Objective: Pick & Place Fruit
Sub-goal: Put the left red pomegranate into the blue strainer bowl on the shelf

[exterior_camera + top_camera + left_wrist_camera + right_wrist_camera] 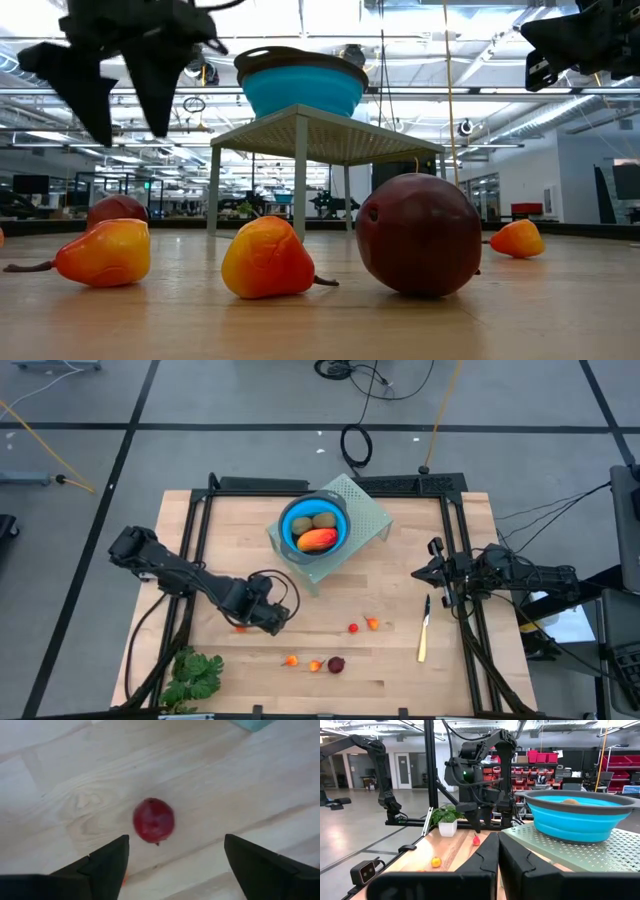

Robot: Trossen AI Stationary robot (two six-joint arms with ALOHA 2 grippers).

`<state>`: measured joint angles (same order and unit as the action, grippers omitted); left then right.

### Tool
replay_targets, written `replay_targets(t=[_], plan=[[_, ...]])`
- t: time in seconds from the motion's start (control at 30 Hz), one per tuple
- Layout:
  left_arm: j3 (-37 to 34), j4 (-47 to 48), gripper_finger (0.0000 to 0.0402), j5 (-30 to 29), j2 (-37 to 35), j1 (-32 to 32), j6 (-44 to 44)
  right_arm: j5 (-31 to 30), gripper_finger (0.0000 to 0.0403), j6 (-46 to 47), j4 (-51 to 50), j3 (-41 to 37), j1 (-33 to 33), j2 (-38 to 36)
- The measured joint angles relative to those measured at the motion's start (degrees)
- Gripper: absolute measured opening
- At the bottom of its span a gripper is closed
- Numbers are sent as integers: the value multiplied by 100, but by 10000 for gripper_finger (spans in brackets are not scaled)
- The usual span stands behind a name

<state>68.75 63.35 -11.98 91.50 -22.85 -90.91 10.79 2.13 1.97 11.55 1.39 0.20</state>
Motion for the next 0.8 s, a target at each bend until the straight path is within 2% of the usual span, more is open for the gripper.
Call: replay_targets(t=[0.13,0.33,0.8], plan=[[-303,-61,336,148,0,10,-319,0,0,0,0,0,0,-1],[-537,-116,326,148,0,12,-582,-11,0,0,46,0,0,-1],[-1233,-1420,325,293,0,45,-563,-20,0,0,262,2,2,-1]])
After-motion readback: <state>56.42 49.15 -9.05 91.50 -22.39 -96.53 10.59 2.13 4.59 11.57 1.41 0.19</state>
